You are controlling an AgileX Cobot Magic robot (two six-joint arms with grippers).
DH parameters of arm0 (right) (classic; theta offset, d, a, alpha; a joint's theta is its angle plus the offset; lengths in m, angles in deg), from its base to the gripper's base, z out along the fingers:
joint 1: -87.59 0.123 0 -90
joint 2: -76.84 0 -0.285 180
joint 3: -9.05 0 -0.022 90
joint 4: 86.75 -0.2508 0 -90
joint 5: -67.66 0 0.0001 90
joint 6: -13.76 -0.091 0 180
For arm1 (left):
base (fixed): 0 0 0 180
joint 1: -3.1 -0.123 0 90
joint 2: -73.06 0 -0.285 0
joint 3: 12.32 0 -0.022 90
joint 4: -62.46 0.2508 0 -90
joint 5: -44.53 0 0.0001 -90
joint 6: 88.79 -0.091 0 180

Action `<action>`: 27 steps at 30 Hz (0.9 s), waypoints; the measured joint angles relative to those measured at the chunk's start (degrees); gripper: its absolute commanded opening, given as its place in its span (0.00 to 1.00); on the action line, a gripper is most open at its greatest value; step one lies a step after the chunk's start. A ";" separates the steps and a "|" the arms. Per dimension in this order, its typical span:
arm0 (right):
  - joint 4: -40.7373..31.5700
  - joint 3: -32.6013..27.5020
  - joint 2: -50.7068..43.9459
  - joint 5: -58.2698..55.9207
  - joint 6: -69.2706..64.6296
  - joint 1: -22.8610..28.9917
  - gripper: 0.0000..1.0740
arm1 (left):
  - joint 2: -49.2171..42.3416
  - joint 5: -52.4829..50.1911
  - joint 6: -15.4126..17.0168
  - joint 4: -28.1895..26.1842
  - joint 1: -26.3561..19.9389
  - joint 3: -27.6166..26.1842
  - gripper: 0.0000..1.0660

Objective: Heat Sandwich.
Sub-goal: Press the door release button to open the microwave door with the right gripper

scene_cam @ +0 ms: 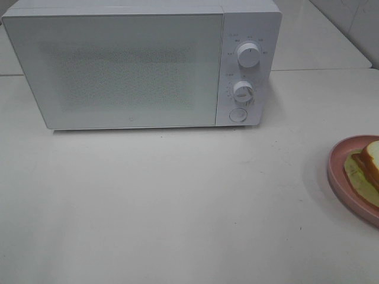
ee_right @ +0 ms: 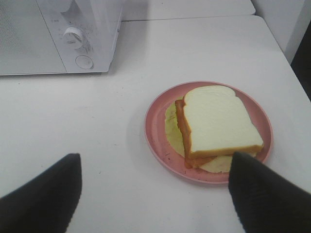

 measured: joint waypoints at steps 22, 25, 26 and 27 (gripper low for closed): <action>0.00 1.15 0.34 1.60 0.00 0.00 0.70 | 0.00 0.00 0.00 0.00 0.00 0.00 0.91; 0.00 1.72 1.49 3.27 0.00 0.00 0.70 | 0.00 0.00 0.00 0.00 0.00 0.00 0.91; 0.00 1.78 2.29 4.18 0.00 0.00 0.70 | 0.00 0.00 0.00 0.00 0.00 0.00 0.91; 0.00 1.78 3.90 5.79 0.00 0.00 0.70 | 0.00 0.00 0.00 0.00 0.00 0.00 0.91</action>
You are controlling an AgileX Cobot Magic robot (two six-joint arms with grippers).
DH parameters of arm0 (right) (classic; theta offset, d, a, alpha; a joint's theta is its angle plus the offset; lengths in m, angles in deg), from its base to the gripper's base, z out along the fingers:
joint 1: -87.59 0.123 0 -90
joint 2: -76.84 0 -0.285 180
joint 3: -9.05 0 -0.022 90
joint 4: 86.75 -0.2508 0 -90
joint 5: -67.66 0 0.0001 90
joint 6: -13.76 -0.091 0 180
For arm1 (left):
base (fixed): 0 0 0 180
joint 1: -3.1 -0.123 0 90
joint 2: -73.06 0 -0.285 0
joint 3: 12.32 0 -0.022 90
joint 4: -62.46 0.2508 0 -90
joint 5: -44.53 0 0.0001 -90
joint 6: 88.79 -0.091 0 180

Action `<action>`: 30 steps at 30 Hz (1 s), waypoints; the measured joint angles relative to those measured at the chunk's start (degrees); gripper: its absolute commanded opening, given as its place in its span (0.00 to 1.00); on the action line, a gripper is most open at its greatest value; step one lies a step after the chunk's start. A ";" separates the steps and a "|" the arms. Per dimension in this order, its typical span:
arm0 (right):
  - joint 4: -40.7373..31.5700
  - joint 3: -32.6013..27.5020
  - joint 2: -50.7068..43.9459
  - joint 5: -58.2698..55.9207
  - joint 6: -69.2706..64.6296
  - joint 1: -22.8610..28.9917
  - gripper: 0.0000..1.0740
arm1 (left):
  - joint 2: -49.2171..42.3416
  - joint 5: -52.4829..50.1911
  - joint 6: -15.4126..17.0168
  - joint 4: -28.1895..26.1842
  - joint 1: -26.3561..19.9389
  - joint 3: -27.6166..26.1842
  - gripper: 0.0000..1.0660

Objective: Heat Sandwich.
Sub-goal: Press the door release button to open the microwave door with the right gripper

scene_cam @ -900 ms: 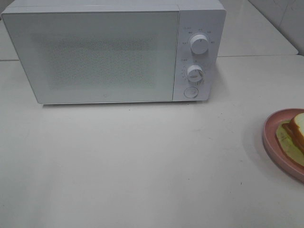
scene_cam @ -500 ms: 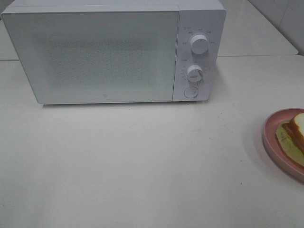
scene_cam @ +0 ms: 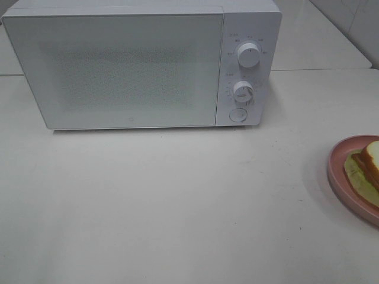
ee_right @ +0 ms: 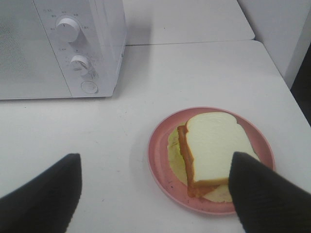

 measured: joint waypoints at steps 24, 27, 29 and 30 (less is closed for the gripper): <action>0.00 0.00 21.77 20.28 0.00 0.00 0.70 | 0.00 -0.06 0.00 0.00 0.00 0.00 0.91; 0.00 0.00 24.29 22.75 0.00 0.00 0.70 | 0.00 -0.06 0.00 0.00 0.00 0.00 0.91; 0.00 0.00 26.24 24.75 0.00 0.00 0.70 | 0.00 -0.06 0.00 0.00 0.00 0.00 0.91; 0.00 0.00 28.25 26.53 0.00 0.00 0.70 | 0.00 -0.06 0.00 0.00 0.00 0.00 0.91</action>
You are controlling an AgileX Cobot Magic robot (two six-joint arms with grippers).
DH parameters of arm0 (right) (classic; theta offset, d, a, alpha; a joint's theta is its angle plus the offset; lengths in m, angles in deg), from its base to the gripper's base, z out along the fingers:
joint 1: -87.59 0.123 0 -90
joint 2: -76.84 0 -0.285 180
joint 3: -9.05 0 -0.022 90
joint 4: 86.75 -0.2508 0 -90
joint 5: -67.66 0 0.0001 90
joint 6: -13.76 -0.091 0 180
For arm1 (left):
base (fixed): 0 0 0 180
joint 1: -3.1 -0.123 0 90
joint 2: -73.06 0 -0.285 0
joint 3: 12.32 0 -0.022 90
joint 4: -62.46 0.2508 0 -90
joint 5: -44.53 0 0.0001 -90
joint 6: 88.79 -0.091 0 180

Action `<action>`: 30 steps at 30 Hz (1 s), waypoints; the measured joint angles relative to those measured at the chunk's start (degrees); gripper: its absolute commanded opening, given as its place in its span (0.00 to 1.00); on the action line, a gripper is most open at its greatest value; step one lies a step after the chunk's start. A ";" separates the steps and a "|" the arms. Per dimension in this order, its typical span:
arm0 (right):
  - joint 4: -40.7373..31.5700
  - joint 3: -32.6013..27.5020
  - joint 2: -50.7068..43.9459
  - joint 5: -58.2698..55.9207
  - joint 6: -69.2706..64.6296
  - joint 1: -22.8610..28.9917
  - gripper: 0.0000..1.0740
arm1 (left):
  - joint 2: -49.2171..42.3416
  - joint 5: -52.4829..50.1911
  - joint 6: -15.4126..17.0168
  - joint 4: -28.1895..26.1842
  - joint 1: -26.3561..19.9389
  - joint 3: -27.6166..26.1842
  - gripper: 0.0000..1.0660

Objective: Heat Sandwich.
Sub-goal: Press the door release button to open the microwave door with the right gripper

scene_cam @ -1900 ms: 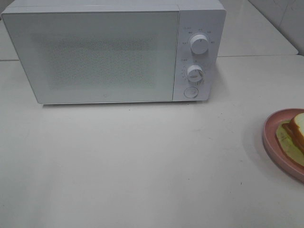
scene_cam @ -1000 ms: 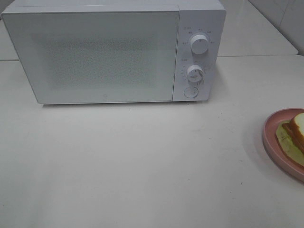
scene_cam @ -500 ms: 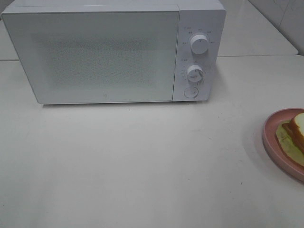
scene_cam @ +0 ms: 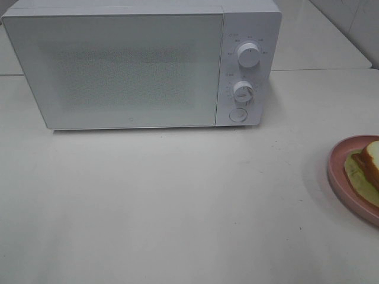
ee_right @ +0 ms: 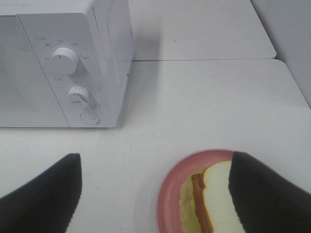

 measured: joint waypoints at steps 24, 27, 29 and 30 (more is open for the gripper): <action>0.00 0.00 26.07 29.05 0.00 0.00 0.70 | 0.00 0.00 0.00 0.00 0.00 0.00 0.91; 0.00 0.00 29.79 33.12 0.00 0.00 0.70 | 0.00 0.00 0.00 0.00 0.00 0.00 0.91; -0.23 0.00 31.05 34.61 0.06 0.11 0.70 | 0.00 0.00 0.00 0.00 0.00 0.00 0.91; -0.63 0.00 32.03 35.81 0.23 0.29 0.70 | 0.00 0.00 0.00 0.00 0.00 0.00 0.91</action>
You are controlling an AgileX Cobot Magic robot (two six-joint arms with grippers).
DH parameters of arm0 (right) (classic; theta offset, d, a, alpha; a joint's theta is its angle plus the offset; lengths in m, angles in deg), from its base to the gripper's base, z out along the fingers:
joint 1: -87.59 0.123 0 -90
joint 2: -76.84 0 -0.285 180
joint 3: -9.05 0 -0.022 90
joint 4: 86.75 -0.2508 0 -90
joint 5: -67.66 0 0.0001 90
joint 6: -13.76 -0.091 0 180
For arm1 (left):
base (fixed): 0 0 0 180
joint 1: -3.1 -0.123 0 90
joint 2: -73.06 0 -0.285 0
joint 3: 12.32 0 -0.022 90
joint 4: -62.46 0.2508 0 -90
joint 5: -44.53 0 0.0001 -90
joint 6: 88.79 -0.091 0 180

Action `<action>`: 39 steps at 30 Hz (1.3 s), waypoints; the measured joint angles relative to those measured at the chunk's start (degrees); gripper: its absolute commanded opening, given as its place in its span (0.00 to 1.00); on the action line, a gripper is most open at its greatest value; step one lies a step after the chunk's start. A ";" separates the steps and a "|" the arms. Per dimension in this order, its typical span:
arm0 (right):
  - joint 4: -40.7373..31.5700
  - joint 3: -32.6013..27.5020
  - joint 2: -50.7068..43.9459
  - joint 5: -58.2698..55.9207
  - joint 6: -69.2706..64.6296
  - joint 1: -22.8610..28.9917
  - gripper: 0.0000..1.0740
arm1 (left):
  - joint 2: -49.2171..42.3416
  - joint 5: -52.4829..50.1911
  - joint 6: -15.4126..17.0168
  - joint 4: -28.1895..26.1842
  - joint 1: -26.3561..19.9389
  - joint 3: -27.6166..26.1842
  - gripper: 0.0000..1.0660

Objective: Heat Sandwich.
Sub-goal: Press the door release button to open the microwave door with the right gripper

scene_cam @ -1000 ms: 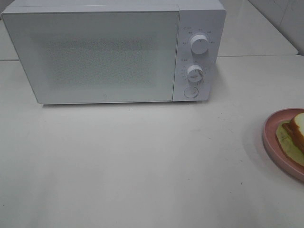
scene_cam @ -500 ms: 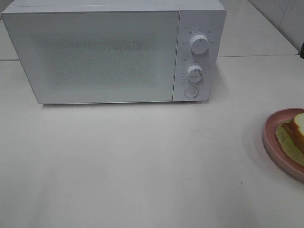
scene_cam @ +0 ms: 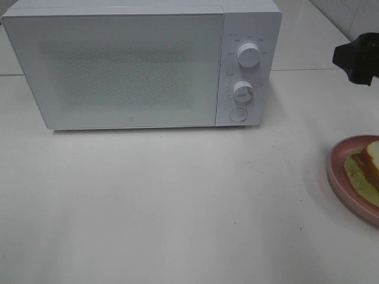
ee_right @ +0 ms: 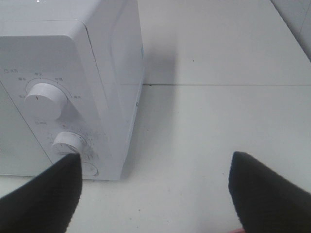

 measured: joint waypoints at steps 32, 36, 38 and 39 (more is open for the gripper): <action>-47.61 0.11 30.60 37.41 29.39 29.56 0.70 | 0.00 0.00 0.00 0.00 0.00 0.00 0.91; -50.02 0.11 33.86 41.14 29.68 31.74 0.70 | 0.00 0.00 0.00 0.00 0.00 0.00 0.91; -50.31 0.11 35.35 42.00 29.68 32.66 0.70 | 0.00 0.00 0.00 0.00 0.00 0.00 0.91; -50.31 0.17 36.38 42.06 29.28 33.23 0.70 | 0.00 0.00 0.00 0.00 0.00 0.00 0.91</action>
